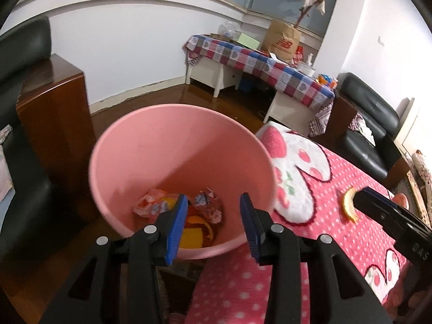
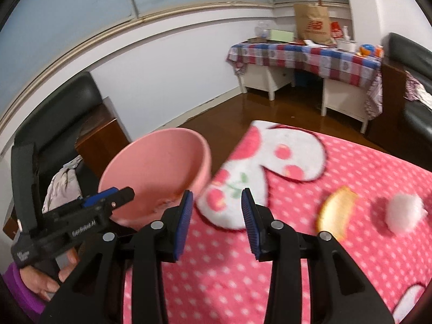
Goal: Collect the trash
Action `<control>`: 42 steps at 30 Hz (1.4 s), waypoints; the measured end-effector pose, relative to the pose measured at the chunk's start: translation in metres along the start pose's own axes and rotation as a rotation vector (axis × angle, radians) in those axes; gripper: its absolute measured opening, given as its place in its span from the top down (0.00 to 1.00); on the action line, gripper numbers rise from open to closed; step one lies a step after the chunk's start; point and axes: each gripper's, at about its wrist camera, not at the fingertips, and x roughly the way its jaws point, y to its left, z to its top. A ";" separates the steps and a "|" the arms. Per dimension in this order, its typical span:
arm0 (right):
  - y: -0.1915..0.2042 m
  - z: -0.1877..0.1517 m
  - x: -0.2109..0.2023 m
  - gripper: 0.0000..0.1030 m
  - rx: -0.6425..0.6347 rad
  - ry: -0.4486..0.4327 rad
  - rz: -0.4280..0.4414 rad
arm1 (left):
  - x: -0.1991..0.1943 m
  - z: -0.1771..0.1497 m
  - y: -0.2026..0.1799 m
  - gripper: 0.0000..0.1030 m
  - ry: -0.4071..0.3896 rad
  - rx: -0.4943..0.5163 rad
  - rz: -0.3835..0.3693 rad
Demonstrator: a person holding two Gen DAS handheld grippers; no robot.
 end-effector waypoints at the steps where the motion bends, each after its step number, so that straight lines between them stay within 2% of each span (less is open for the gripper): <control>1: -0.006 -0.003 -0.005 0.63 0.008 -0.004 -0.011 | 0.001 0.001 -0.003 0.62 0.003 0.006 -0.002; 6: -0.036 -0.019 -0.029 0.63 0.046 -0.027 -0.071 | 0.007 0.001 -0.036 0.62 0.027 0.061 -0.014; 16: -0.086 -0.035 -0.053 0.63 0.155 -0.065 -0.102 | 0.016 -0.008 -0.093 0.62 0.061 0.187 -0.038; 26: -0.116 -0.041 -0.067 0.63 0.218 -0.103 -0.127 | 0.025 -0.010 -0.120 0.62 0.080 0.244 -0.043; 42: -0.175 -0.046 -0.097 0.63 0.340 -0.186 -0.233 | 0.037 -0.017 -0.149 0.62 0.108 0.305 -0.063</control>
